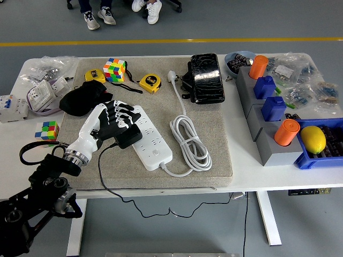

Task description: Put the plug near the board,insert it into the board,press the button,pull the plug out

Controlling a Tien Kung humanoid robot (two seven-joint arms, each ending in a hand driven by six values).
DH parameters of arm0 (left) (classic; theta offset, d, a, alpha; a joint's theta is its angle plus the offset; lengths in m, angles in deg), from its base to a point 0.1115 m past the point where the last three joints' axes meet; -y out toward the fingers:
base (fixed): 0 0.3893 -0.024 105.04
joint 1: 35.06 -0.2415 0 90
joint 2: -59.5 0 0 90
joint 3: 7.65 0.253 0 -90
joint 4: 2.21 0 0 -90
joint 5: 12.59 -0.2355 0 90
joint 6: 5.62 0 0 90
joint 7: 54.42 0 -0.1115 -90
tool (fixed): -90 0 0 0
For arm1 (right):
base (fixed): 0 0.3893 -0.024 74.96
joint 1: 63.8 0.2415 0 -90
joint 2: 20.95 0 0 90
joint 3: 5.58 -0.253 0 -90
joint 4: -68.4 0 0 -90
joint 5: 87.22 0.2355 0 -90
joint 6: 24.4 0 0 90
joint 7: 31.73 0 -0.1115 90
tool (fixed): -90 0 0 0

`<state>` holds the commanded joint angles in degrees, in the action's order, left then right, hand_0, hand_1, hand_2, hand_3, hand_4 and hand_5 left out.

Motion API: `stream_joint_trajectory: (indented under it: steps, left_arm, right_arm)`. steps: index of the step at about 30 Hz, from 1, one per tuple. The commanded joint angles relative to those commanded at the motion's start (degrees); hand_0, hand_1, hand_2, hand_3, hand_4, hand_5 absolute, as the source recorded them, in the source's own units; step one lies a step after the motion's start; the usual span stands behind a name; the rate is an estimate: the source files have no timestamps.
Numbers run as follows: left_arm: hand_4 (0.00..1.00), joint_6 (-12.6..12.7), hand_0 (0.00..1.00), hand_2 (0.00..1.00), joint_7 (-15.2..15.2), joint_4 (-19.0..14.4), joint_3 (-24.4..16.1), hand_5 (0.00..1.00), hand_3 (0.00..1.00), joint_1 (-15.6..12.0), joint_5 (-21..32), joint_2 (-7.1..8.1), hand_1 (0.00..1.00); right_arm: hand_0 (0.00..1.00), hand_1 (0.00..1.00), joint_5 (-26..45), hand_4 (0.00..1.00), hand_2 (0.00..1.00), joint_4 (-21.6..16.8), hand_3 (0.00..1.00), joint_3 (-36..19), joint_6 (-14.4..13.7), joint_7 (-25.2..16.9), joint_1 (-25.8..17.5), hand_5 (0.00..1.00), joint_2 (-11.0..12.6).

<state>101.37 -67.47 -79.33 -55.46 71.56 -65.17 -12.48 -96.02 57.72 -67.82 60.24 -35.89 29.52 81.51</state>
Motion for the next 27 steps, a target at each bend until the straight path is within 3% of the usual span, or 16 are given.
stream_joint_trajectory:
  steps: [10,14,15,17,20,21,26,27]
  left_arm:
    - [0.903,-0.3,0.352,0.484,0.6,-0.4,0.0,0.287,0.490,-0.1,-0.6,0.16,0.420]
    - [0.903,-2.0,0.352,0.484,3.1,-2.4,-1.2,0.287,0.490,-0.1,-5.5,0.37,0.420]
    - [0.888,-3.0,0.172,0.347,4.3,-3.4,-1.7,0.236,0.638,-0.2,-8.1,0.47,0.227]
    - [0.888,-5.5,0.172,0.347,7.4,-5.4,-2.7,0.236,0.638,-0.1,-12.5,0.73,0.227]
    - [0.888,-12.2,0.172,0.347,14.5,-9.4,-4.0,0.236,0.638,0.0,-19.9,1.22,0.227]
    - [0.614,-14.3,0.084,0.179,16.8,-10.7,-4.2,0.002,0.845,0.0,-22.1,1.40,0.098]
    - [0.614,-25.8,0.084,0.179,28.3,-15.1,-3.5,0.002,0.845,0.1,-34.0,1.83,0.098]
    - [0.781,-28.3,0.058,0.153,31.1,-15.5,-3.2,0.002,0.893,0.1,-37.0,1.89,0.084]
  right_arm:
    - [0.470,0.582,0.0,0.849,0.529,0.0,0.508,0.5,0.0,0.0,0.0,0.355,0.2]
    - [0.470,0.582,-0.1,0.849,0.529,0.0,0.508,0.5,0.1,0.0,0.0,0.355,0.3]
    - [0.470,0.583,0.0,0.849,0.530,0.0,0.508,0.5,0.1,0.1,0.0,0.355,0.3]
    - [0.470,0.583,0.0,0.849,0.530,0.0,0.508,0.6,0.1,0.1,0.0,0.355,0.3]
    - [0.470,0.583,0.0,0.849,0.530,0.0,0.508,0.8,0.1,0.1,0.0,0.355,0.4]
    - [0.472,0.582,-0.1,0.849,0.530,0.0,0.508,0.8,0.1,0.1,0.1,0.355,0.4]
    - [0.472,0.582,-0.2,0.849,0.530,-0.1,0.508,0.9,0.2,0.1,0.1,0.355,0.4]
    - [0.471,0.582,-0.2,0.849,0.530,-0.1,0.509,0.9,0.2,0.1,0.1,0.355,0.5]
